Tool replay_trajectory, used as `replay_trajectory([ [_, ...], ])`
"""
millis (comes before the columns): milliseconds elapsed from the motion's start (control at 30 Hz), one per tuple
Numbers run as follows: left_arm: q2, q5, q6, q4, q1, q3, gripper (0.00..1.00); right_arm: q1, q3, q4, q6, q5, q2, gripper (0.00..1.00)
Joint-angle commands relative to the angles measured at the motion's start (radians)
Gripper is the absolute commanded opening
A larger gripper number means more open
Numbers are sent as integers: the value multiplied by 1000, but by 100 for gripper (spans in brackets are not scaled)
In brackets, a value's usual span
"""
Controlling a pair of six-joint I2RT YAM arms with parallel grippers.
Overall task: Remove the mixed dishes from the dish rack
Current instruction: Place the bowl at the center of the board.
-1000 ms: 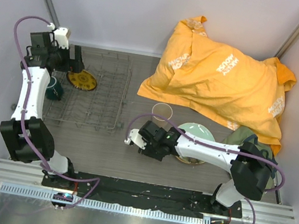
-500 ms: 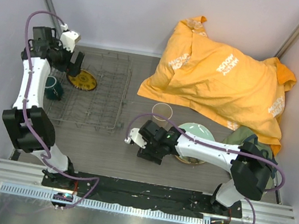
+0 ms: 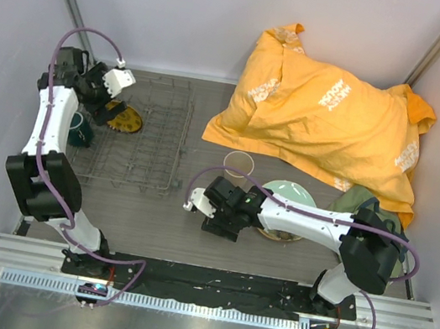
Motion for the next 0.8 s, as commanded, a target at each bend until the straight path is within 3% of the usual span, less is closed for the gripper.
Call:
replay_trajectory([
  [0,-4,27,175,20,-3,-4,100,5,25,21,-8,1,-23,71],
  [767,114,-24,438,264,-43,-82,97,5,16,22,-18,-9,9,71],
])
